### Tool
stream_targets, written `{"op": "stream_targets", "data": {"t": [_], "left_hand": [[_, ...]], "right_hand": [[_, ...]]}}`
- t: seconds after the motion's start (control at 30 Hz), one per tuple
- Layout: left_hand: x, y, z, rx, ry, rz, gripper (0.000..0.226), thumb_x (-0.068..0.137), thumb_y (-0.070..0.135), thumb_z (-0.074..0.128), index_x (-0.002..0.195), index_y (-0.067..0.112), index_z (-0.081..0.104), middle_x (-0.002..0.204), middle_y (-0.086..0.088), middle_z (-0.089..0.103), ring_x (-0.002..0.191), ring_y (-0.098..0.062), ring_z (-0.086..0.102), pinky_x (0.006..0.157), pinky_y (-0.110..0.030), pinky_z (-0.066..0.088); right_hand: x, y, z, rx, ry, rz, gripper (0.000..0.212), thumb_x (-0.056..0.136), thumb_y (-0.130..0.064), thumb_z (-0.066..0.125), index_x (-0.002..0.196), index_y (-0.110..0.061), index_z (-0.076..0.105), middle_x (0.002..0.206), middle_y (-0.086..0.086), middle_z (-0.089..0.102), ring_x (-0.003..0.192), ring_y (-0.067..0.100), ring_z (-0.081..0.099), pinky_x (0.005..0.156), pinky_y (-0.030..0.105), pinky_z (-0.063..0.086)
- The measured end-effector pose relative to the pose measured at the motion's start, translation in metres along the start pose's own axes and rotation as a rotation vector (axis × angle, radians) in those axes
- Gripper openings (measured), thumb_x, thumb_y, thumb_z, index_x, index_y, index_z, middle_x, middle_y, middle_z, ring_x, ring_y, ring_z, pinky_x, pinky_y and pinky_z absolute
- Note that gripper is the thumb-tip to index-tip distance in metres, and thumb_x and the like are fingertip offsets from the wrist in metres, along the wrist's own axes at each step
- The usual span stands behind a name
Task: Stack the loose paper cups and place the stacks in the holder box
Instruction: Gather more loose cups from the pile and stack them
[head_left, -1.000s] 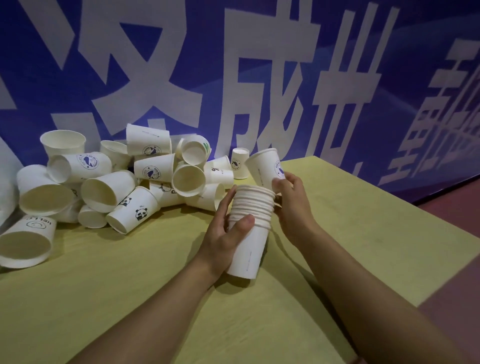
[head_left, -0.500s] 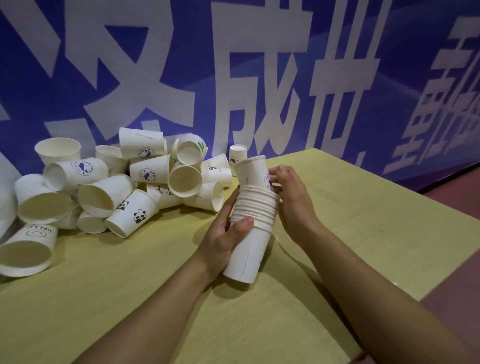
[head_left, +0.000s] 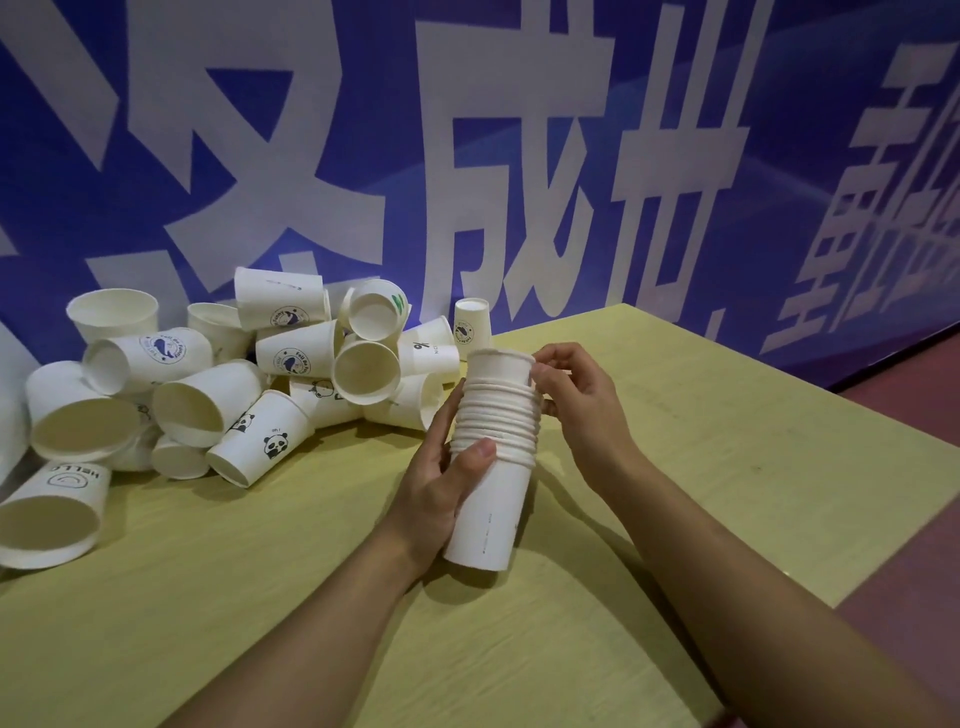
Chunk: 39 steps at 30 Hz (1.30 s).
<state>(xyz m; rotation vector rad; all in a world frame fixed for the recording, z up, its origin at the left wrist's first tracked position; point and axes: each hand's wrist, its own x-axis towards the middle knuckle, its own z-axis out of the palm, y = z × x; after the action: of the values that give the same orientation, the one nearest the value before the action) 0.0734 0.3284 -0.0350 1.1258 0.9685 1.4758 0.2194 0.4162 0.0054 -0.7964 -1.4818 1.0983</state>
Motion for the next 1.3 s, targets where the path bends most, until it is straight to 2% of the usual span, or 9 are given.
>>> {"op": "stream_targets", "data": {"t": [0.1,0.4,0.53,0.63,0.83,0.93,1.03,1.17,1.3], "left_hand": [[0.001,-0.001,-0.002,-0.042,0.063,0.031,0.082,0.072,0.040,0.076,0.146,0.041,0.043,0.121,-0.020,0.067,0.091,-0.040,0.068,0.075,-0.052,0.058],[0.003,-0.002,-0.002,-0.063,0.109,0.055,0.093,0.068,0.039,0.077,0.151,0.036,0.037,0.123,-0.023,0.064,0.087,-0.039,0.069,0.067,-0.048,0.058],[0.002,-0.004,-0.001,0.035,0.212,0.135,0.088,0.064,0.043,0.079,0.144,0.041,0.043,0.118,-0.007,0.071,0.097,-0.032,0.072,0.073,-0.048,0.060],[-0.002,-0.002,0.003,0.177,0.288,0.199,0.087,0.059,0.053,0.077,0.137,0.056,0.039,0.114,0.001,0.070,0.094,-0.011,0.073,0.070,-0.029,0.059],[-0.001,0.000,0.002,0.279,0.362,0.223,0.091,0.057,0.062,0.077,0.133,0.071,0.028,0.133,0.001,0.059,0.097,-0.005,0.072,0.077,-0.036,0.063],[0.000,-0.001,0.002,0.255,0.354,0.212,0.087,0.057,0.061,0.078,0.127,0.075,0.030,0.131,0.003,0.061,0.096,-0.006,0.073,0.078,-0.040,0.063],[0.002,-0.002,0.001,0.231,0.347,0.219,0.082,0.059,0.059,0.078,0.124,0.076,0.032,0.130,0.001,0.063,0.098,-0.011,0.073,0.072,-0.031,0.060],[0.006,-0.004,0.001,0.175,0.328,0.225,0.084,0.059,0.053,0.079,0.129,0.066,0.035,0.125,0.000,0.066,0.097,-0.013,0.074,0.072,-0.023,0.057],[0.005,-0.005,0.001,0.152,0.308,0.224,0.083,0.059,0.050,0.080,0.129,0.065,0.037,0.127,-0.002,0.065,0.099,-0.015,0.074,0.074,-0.023,0.057]], "right_hand": [[-0.002,0.004,0.001,-0.107,-0.022,-0.038,0.015,0.088,-0.041,0.064,0.093,-0.028,0.068,0.102,-0.009,0.068,0.099,0.017,0.063,0.084,0.039,0.058],[0.000,0.010,-0.002,-0.150,-0.094,-0.071,0.008,0.090,-0.030,0.071,0.093,-0.022,0.069,0.094,-0.009,0.069,0.095,0.022,0.061,0.086,0.051,0.057],[-0.001,0.010,-0.002,-0.135,-0.123,-0.103,0.018,0.085,-0.042,0.068,0.098,-0.030,0.068,0.098,-0.014,0.068,0.096,0.018,0.062,0.083,0.043,0.059],[0.006,0.013,0.007,-0.119,-0.037,-0.145,0.015,0.091,-0.030,0.064,0.105,-0.035,0.064,0.097,-0.015,0.064,0.090,0.013,0.062,0.078,0.033,0.060],[0.099,0.035,0.029,-0.678,-0.081,-0.142,0.044,0.095,-0.019,0.065,0.137,-0.028,0.054,0.122,0.001,0.056,0.102,0.017,0.060,0.076,0.020,0.048],[0.144,0.054,0.035,-0.822,-0.098,-0.096,0.057,0.095,-0.020,0.067,0.146,-0.033,0.044,0.136,0.006,0.049,0.123,0.025,0.053,0.100,0.037,0.050],[0.168,0.067,0.042,-0.932,-0.119,-0.082,0.061,0.096,-0.022,0.065,0.150,-0.036,0.039,0.143,0.008,0.046,0.130,0.029,0.046,0.104,0.043,0.045],[0.180,0.083,0.049,-1.065,-0.152,-0.100,0.059,0.096,-0.026,0.066,0.148,-0.033,0.041,0.139,0.009,0.046,0.126,0.029,0.044,0.099,0.040,0.046],[0.180,0.087,0.048,-0.967,-0.044,-0.182,0.037,0.091,-0.028,0.072,0.125,-0.023,0.057,0.141,0.008,0.044,0.126,0.030,0.045,0.102,0.037,0.044]]}}
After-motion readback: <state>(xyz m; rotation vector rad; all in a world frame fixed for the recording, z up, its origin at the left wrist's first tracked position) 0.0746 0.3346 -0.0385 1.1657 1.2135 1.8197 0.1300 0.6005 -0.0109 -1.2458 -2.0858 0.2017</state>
